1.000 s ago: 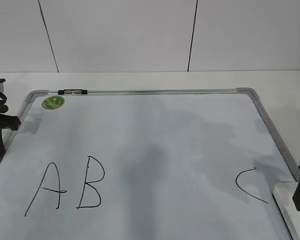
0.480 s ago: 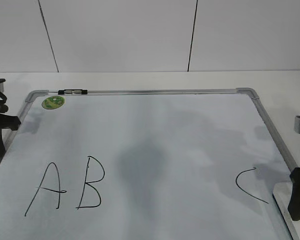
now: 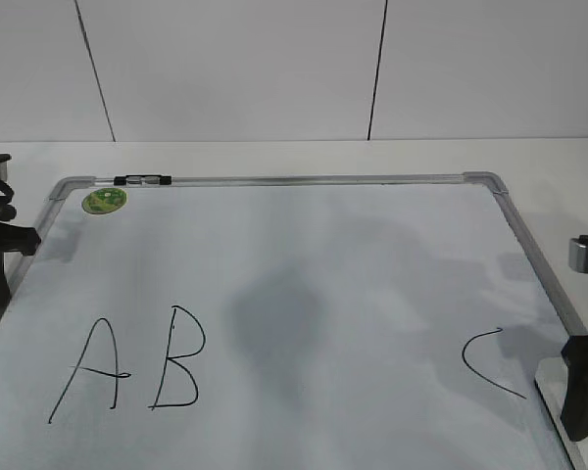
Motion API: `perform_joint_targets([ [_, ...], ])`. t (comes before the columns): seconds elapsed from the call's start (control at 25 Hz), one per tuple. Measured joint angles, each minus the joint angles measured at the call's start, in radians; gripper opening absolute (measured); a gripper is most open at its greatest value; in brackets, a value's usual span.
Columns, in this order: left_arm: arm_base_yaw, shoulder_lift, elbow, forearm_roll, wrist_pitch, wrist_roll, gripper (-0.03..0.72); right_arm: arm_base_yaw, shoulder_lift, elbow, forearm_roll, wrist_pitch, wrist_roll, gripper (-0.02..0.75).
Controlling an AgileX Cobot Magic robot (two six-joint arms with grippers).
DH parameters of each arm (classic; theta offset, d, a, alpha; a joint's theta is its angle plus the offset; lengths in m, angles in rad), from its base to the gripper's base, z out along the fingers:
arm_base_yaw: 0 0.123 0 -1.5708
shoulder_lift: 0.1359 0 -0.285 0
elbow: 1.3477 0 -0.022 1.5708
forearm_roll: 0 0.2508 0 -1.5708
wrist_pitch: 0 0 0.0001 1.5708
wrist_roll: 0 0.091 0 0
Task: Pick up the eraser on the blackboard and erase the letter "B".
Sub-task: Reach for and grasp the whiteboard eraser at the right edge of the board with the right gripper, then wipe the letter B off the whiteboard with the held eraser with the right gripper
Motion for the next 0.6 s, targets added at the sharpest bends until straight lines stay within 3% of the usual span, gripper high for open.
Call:
perform_joint_targets([
  [0.44,0.0,0.0,0.0,0.0,0.0,0.0,0.017,0.002,0.004,0.0,0.0,-0.007,0.0,0.661],
  [0.6,0.0,0.0,0.0,0.0,0.0,0.0,0.017,0.04,0.006,0.0,-0.002,-0.027,0.0,0.66],
])
